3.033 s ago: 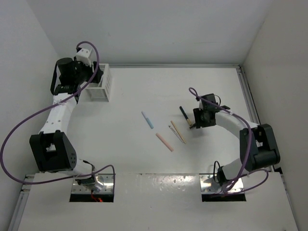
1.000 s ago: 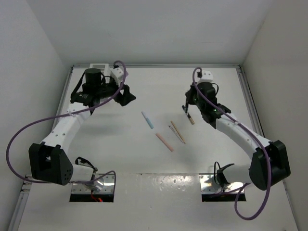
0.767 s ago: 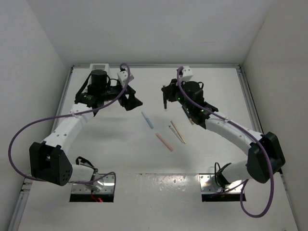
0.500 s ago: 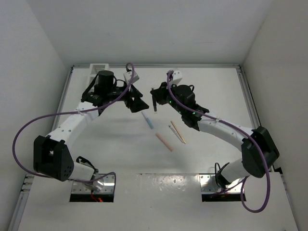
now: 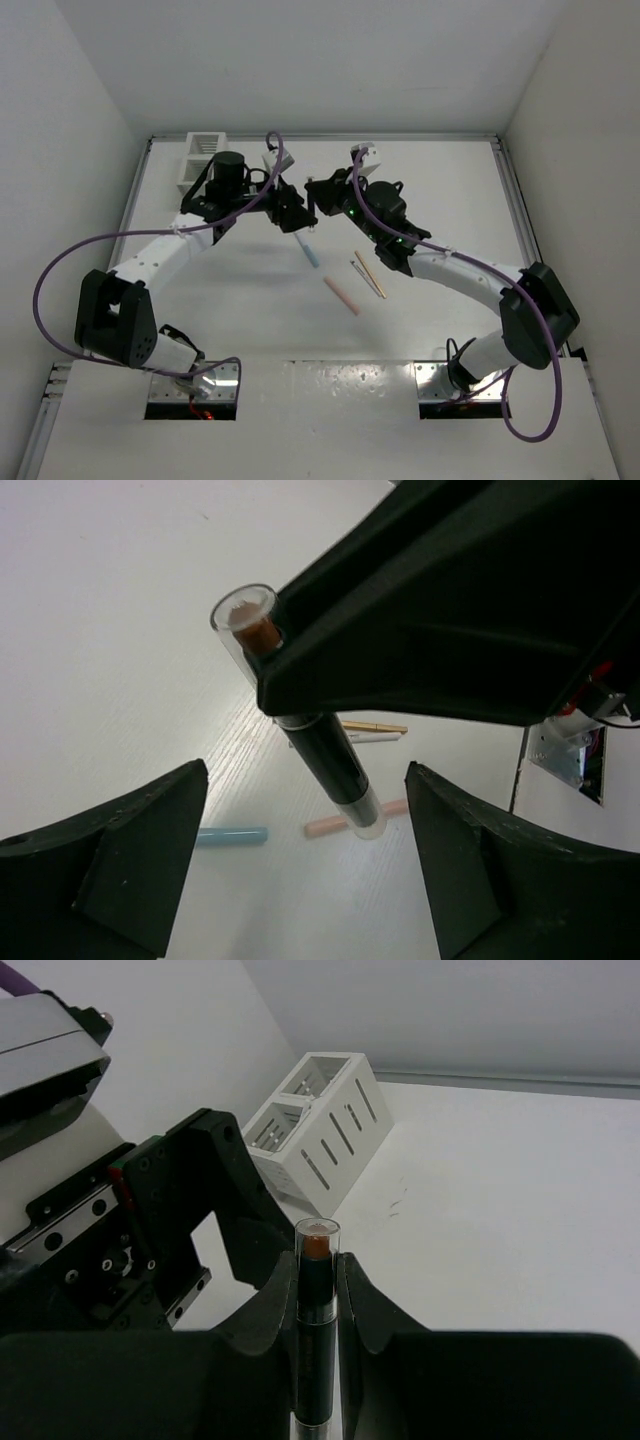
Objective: Organize the makeup
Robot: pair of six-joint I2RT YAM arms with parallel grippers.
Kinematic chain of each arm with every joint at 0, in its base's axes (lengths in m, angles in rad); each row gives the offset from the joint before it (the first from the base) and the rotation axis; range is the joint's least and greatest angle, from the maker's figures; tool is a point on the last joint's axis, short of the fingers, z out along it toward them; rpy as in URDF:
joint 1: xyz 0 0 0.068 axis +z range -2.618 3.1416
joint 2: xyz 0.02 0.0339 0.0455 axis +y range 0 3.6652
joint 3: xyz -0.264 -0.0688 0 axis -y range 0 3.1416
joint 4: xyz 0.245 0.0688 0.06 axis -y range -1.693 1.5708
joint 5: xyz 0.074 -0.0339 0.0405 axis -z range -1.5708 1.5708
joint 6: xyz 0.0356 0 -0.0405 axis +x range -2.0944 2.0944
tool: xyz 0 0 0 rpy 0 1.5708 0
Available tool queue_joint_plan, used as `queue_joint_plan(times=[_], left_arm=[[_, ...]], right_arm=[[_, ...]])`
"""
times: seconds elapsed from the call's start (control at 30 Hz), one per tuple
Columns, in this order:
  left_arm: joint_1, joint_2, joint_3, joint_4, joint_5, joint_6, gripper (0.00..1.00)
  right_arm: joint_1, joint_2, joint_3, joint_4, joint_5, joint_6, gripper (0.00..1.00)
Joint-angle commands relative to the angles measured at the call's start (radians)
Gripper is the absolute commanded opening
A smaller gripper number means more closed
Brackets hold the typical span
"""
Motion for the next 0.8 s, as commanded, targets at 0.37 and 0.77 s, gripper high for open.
queue_joint_plan(times=[0.37,0.77], left_arm=[[-0.009,0.035,0.001,0.09,-0.008,-0.042,0.25],[0.047,0.034,0.044,0.051,-0.161,0.101,0.0]], right_arm=[[0.016,0.021,-0.021,0.103,-0.008,0.067,0.0],[-0.016,-0.014,-0.017,-0.015,-0.013,0.0,1.0]])
